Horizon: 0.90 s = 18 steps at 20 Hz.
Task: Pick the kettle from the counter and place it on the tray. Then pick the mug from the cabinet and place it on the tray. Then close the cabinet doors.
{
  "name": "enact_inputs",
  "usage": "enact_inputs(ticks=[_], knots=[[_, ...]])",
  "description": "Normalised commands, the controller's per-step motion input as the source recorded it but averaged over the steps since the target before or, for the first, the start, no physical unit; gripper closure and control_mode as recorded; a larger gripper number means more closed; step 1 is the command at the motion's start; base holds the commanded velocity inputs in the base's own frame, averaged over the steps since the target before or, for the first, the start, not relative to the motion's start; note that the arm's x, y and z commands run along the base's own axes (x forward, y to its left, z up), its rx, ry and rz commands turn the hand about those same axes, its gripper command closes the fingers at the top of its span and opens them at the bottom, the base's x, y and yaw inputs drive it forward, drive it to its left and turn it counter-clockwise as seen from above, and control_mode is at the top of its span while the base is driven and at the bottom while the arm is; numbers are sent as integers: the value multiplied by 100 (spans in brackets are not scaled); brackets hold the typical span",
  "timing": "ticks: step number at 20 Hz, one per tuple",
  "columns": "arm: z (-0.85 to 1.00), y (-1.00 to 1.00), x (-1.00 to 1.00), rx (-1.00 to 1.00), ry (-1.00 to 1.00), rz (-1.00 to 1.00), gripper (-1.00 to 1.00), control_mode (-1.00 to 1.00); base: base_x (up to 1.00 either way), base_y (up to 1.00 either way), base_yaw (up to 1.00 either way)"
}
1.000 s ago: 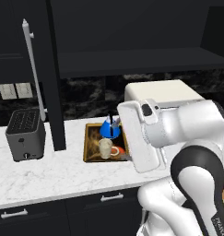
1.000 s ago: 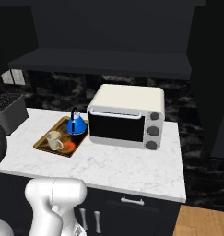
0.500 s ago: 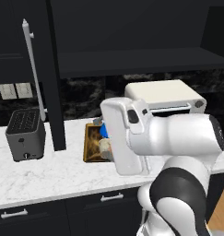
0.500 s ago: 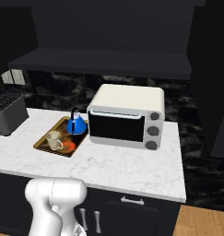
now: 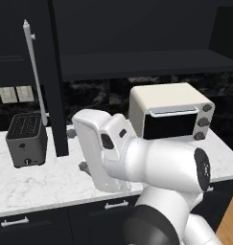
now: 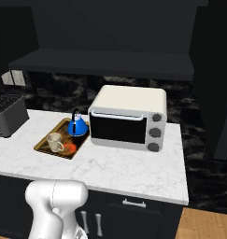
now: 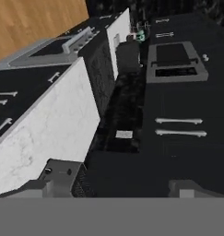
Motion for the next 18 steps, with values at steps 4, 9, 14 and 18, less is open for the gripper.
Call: enact_inputs(ticks=[4,9,14,18], knots=[[7,66,4,-9,0,0,-100,-100,0,0,0],[14,59,21,-9,0,0,-100,-100,0,0,0],[3,33,30,-5,0,-9,-100,-100,0,0,0],[0,18,31,0,0,-21,-100,-100,0,0,0]])
